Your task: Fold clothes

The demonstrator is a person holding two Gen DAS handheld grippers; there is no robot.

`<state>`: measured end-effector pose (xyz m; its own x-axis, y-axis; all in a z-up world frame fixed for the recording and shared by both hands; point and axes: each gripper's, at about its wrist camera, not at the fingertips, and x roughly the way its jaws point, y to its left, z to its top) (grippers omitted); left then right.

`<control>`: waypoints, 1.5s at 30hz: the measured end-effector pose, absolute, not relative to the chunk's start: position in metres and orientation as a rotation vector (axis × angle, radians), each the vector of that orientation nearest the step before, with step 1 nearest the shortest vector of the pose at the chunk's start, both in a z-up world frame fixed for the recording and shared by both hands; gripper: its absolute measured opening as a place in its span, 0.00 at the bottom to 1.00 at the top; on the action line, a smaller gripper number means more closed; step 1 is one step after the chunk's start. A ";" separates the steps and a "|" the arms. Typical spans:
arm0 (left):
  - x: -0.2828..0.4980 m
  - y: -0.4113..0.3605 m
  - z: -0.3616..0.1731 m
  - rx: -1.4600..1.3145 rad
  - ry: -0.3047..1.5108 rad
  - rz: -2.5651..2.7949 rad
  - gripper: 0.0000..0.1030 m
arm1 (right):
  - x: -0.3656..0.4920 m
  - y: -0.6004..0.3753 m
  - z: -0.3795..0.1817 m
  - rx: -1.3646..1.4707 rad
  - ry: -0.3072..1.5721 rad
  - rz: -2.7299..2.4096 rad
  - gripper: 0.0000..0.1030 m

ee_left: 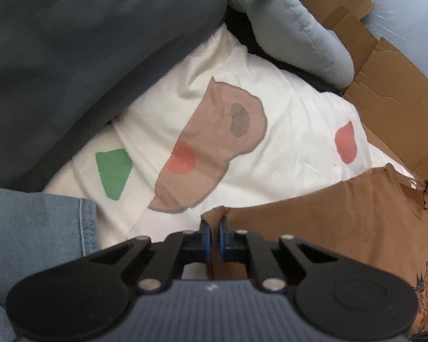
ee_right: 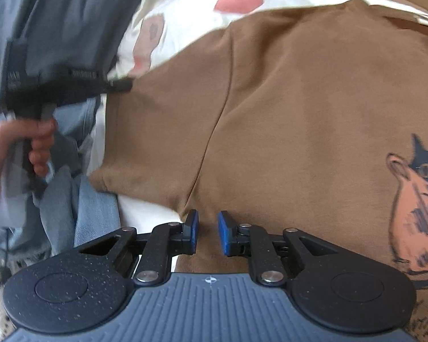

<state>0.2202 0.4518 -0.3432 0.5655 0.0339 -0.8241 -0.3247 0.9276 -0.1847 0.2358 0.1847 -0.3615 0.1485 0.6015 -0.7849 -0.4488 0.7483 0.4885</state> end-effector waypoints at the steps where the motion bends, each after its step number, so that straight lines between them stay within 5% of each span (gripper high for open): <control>1: 0.221 0.452 -0.345 -0.333 0.952 0.219 0.06 | 0.237 0.183 -0.360 0.172 1.197 0.756 0.19; 12: 0.237 0.443 -0.337 -0.282 1.018 0.284 0.13 | 0.256 0.147 -0.349 0.194 1.142 0.724 0.19; 30: 0.251 0.369 -0.292 -0.197 0.876 0.132 0.17 | 0.303 0.102 -0.337 0.138 1.040 0.670 0.19; 34: 0.271 0.349 -0.299 -0.156 0.870 0.066 0.31 | 0.313 0.094 -0.336 0.127 1.030 0.641 0.19; 45: 0.310 0.328 -0.337 -0.041 0.927 -0.038 0.42 | 0.321 0.086 -0.346 0.121 1.047 0.609 0.19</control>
